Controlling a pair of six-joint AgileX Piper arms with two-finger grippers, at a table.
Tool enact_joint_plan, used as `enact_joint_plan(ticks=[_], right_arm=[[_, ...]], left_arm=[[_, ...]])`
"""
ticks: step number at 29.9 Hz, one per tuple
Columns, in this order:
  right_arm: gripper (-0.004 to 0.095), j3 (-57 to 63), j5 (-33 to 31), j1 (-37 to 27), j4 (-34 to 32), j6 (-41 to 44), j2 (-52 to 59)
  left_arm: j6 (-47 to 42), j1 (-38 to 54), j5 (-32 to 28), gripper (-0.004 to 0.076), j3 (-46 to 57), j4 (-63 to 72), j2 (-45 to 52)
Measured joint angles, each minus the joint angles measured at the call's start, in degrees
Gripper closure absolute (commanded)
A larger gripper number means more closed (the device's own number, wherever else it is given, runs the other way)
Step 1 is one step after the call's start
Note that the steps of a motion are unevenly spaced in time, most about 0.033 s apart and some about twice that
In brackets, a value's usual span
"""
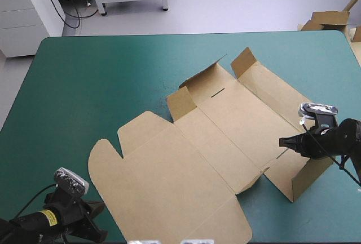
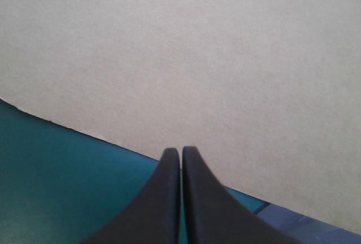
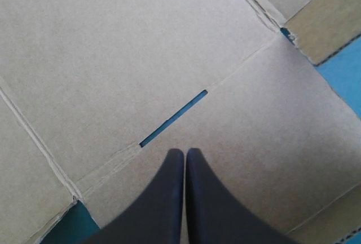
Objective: Fold the box
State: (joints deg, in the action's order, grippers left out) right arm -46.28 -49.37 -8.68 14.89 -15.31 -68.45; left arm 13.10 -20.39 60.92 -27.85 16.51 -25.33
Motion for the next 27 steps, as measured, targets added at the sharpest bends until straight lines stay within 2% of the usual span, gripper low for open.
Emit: enact_joint_plan(ticks=[27], right_arm=[[0.0910, 0.0, -1.7, 0.0, 0.0, -2.8, 0.0]], left_arm=[[-0.2, 0.0, 0.0, 0.0731, 0.0, 0.0, 0.0]])
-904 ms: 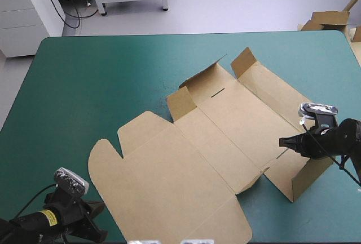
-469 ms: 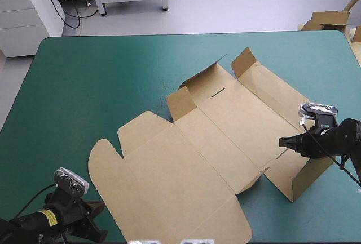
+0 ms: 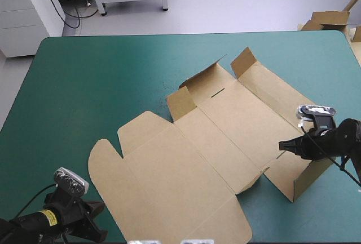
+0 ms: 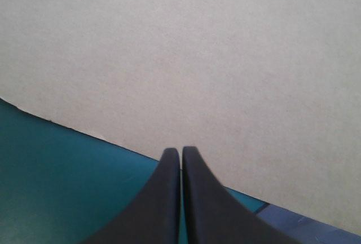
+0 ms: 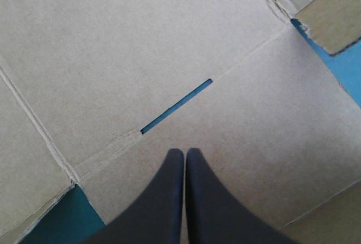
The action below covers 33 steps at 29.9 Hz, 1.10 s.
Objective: Fold the box
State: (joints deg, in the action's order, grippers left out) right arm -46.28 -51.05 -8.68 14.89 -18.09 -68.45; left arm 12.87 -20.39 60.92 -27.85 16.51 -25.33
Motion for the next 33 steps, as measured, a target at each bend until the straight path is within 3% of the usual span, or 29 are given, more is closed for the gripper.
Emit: enact_joint_plan(ticks=[9, 24, 33], right_arm=[[0.0910, -0.1, -1.0, 0.0, 0.0, -0.1, 0.0], [0.0910, -7.5, -11.1, 0.1, 0.4, -0.8, 3.0], [0.0910, -7.5, -16.5, 7.8, -0.4, -1.0, 13.8]], left_arm=[[0.0, 0.0, 0.0, 0.0731, 0.0, 0.0, 0.0], [0.0, 0.0, 0.0, 0.0731, 0.0, 0.0, 0.0], [0.0, 0.0, 0.0, 0.0731, 0.0, 0.0, 0.0]])
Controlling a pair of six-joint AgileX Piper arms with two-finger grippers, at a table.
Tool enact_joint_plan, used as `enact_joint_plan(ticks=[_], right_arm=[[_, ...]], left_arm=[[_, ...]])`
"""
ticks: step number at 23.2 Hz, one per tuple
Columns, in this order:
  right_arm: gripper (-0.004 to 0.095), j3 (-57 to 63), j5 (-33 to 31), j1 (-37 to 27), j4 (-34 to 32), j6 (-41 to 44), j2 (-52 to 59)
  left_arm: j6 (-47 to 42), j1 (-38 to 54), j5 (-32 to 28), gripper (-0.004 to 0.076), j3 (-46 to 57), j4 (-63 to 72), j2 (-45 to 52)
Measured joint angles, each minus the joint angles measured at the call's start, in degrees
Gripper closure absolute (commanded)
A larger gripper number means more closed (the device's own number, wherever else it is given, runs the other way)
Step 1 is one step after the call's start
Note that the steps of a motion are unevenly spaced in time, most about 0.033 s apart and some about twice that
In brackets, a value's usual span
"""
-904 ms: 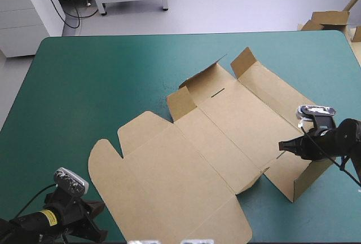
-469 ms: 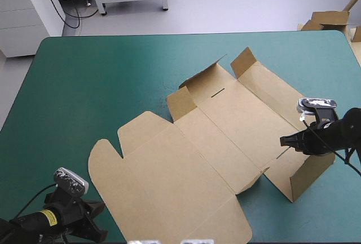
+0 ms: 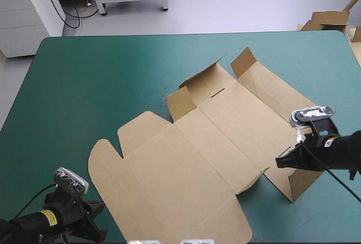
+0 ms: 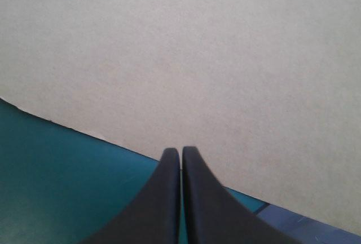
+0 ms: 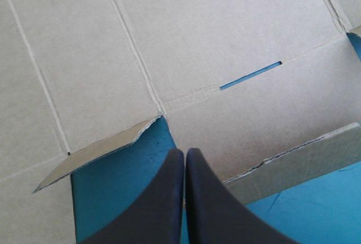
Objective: Fold the box
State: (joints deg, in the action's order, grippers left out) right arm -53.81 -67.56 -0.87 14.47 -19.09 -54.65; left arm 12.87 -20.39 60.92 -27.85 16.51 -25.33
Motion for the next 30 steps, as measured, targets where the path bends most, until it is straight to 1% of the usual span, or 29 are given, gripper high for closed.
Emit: enact_joint_plan(ticks=[2, 5, 10, 14, 17, 24, 30], right_arm=[[0.0910, 0.0, -0.6, 0.6, -0.3, 0.0, 4.8], [0.0910, 0.0, -1.3, 0.7, -3.5, 1.8, 12.7], [0.0910, -0.3, -2.1, 0.7, -4.2, 5.3, 20.0], [0.0910, 0.3, -2.1, 0.7, -3.3, 8.7, 20.4], [0.0910, 0.8, -2.3, 0.7, -1.7, 9.3, 20.4], [0.0910, 0.8, -2.3, 0.7, -1.2, 12.4, 20.6], [0.0910, 0.8, -2.3, 0.7, -0.2, 14.1, 23.2]], left_arm=[[0.0, 0.0, 0.0, 0.0731, 0.0, 0.0, 0.0], [0.0, 0.0, 0.0, 0.0731, 0.0, 0.1, 0.0], [0.0, 0.0, 0.0, 0.0731, 0.0, 0.1, 0.0], [0.0, 0.0, 0.0, 0.0731, 0.0, 0.2, 0.0], [0.0, 0.0, 0.0, 0.0731, 0.0, 0.2, 0.0], [0.0, 0.0, 0.0, 0.0731, 0.0, 0.3, 0.0], [0.0, 0.0, 0.0, 0.0731, 0.0, 0.3, 0.0]])
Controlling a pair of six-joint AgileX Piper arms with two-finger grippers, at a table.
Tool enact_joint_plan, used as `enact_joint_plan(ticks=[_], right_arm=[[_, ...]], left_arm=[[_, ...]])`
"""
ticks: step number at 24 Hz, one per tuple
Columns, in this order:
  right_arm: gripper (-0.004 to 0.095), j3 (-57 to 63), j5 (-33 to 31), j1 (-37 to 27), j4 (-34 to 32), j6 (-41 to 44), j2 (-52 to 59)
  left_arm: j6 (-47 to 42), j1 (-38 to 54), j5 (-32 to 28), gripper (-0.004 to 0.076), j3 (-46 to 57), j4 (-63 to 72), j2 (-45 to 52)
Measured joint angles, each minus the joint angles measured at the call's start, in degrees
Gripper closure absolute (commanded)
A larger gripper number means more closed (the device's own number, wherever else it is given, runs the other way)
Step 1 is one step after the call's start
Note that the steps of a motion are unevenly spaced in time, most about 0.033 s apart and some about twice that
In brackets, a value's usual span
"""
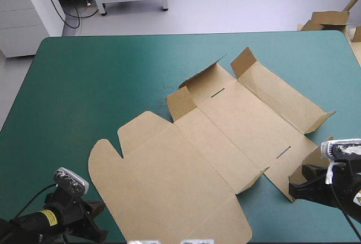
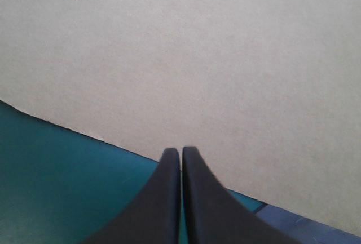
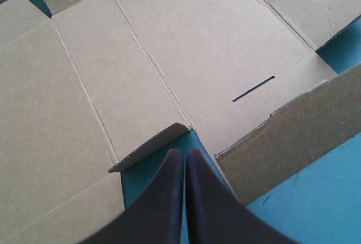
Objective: Fold the box
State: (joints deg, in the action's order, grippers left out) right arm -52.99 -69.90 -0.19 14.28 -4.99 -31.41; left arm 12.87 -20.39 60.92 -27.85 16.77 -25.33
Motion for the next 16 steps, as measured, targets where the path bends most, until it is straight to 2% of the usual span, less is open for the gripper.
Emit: enact_joint_plan(ticks=[8, 14, 16], right_arm=[[0.0910, 0.5, 0.0, 0.0, 3.3, 2.9, 0.7], [0.0906, 10.9, 0.2, 0.0, 5.8, 3.1, 0.7], [0.0864, 11.3, 0.2, 0.0, 6.8, 3.8, 0.7]], left_arm=[[0.0, 0.0, 0.0, 0.0731, 0.0, 0.0, 0.0], [0.0, 0.0, 0.0, 0.0731, 0.0, 0.0, 0.0], [0.0, 0.0, 0.0, 0.0731, 0.0, 0.0, 0.0]])
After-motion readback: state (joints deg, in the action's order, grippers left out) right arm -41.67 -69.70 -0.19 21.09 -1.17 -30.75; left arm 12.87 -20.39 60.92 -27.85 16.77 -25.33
